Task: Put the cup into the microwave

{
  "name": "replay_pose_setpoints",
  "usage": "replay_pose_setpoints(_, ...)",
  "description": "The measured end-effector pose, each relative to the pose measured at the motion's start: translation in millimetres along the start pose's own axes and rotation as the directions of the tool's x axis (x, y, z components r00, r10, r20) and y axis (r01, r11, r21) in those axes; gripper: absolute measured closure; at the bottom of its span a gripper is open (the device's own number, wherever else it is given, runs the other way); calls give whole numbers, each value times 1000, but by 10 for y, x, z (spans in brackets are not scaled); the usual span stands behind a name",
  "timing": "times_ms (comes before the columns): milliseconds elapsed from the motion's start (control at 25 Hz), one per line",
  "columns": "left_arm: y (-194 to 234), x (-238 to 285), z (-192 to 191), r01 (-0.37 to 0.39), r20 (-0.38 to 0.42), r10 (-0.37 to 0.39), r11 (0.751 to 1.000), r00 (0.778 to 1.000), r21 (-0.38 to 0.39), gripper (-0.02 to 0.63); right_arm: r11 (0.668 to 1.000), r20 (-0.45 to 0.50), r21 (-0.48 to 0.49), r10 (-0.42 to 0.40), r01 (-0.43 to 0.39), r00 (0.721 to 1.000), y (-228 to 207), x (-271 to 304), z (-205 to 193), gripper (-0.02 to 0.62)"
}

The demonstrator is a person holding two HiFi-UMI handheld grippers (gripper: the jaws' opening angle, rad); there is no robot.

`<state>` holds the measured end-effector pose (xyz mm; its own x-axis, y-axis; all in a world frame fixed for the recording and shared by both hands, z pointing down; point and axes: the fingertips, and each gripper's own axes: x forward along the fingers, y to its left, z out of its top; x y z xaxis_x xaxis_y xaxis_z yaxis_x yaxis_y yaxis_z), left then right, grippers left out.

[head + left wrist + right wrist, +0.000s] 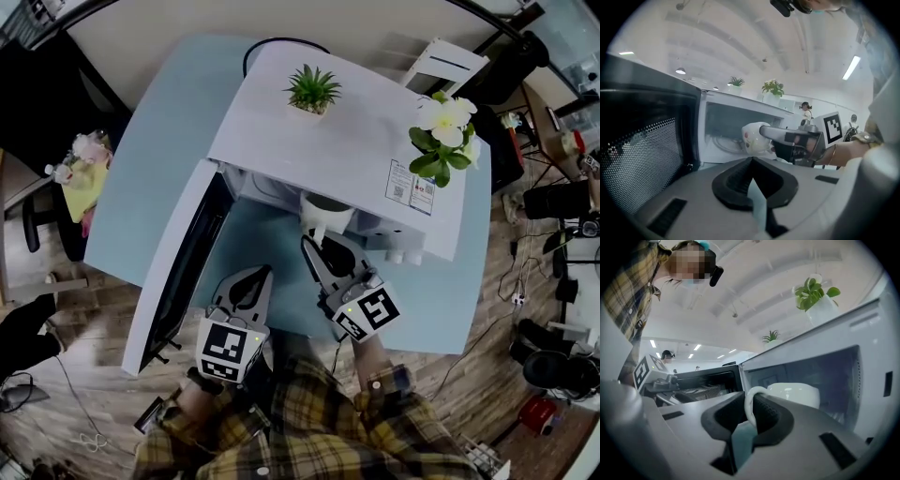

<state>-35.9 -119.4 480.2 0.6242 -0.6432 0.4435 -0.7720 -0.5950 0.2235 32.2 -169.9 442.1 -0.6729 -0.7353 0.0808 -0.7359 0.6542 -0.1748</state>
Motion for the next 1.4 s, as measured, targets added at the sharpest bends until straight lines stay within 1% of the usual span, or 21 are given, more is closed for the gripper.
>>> replay_pose_setpoints(160, 6, -20, -10, -1, 6, 1, 1000, 1000, -1, 614, 999, -4, -42, -11, 11, 1000, -22, 93, -47, 538)
replay_pose_setpoints(440, 61, -107, -122, -36, -6, 36, 999, 999, -12, 614, 995, 14, -98, -2, 3, 1000, -44, 213, -73, 538)
replay_pose_setpoints(720, 72, -171, -238, -48, -14, 48, 998, 999, -28, 614, 993, 35, -119, 4, 0, 999, -71, 343, -80, 537)
replay_pose_setpoints(880, 82, -189, -290, -49, -19, 49, 998, 999, -37, 614, 989, 39, -147, 9, -3, 999, -60, 403, -110, 537)
replay_pose_setpoints(1120, 102, -179, -312, -43, -23, 42, 998, 999, -39, 614, 983, 47, -181, -7, 15, 999, -107, 501, -149, 537)
replay_pose_setpoints(1280, 87, -158, -285, -31, -21, 31, 999, 999, -29, 614, 981, 51, -191, -25, 35, 998, -175, 548, -177, 537)
replay_pose_setpoints(1400, 72, -146, -251, -25, -12, 25, 999, 1000, -25, 614, 983, 43, -176, -43, 50, 998, -201, 524, -244, 538)
